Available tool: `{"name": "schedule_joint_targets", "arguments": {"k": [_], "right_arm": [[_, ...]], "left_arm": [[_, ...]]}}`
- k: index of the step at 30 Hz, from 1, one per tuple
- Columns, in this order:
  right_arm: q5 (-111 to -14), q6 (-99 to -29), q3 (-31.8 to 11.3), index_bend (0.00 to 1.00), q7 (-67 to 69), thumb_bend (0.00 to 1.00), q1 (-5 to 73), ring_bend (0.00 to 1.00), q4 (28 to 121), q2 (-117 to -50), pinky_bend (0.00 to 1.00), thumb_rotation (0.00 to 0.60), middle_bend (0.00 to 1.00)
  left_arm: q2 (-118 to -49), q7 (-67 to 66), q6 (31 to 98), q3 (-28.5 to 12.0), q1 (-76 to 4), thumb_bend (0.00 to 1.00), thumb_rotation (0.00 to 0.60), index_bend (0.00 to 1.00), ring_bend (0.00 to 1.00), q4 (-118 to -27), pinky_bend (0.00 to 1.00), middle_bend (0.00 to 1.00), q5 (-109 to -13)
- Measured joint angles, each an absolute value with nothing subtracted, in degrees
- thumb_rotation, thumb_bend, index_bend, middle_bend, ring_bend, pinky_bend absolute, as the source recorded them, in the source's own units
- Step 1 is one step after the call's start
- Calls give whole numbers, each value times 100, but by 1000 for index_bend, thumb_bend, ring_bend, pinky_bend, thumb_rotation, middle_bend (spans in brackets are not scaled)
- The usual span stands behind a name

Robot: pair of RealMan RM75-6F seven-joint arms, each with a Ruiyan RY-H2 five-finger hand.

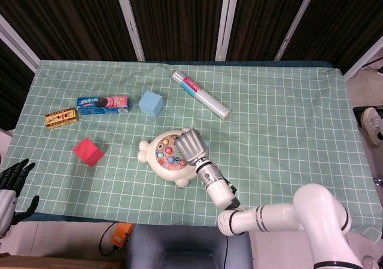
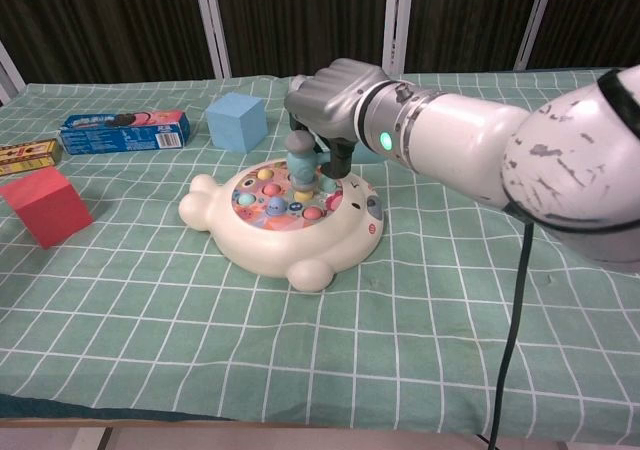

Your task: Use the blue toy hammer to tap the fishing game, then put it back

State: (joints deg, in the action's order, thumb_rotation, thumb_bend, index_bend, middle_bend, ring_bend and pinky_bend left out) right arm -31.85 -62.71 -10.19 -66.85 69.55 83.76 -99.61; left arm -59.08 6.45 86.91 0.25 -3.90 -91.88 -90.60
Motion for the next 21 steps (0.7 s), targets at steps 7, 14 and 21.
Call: {"name": "schedule_joint_targets", "arguments": {"k": [7, 14, 21], "right_arm": [[-3119, -6279, -993, 1000, -6758, 544, 6972, 873, 8320, -9997, 911, 600, 793], [-3192, -6419, -1064, 1000, -6685, 544, 6920, 873, 8508, -9793, 911, 600, 793], [-3141, -6407, -1058, 1000, -6619, 544, 6839, 873, 8566, -9630, 911, 600, 793]], "left_arm": [[-5903, 656, 8701, 22, -387, 416, 600, 0, 0, -9195, 108, 0, -9062], [-5902, 651, 8705, 24, -381, 417, 600, 0, 0, -9201, 108, 0, -9062], [-5919, 598, 8667, 24, -403, 416, 600, 0, 0, -9208, 108, 0, -9065]]}}
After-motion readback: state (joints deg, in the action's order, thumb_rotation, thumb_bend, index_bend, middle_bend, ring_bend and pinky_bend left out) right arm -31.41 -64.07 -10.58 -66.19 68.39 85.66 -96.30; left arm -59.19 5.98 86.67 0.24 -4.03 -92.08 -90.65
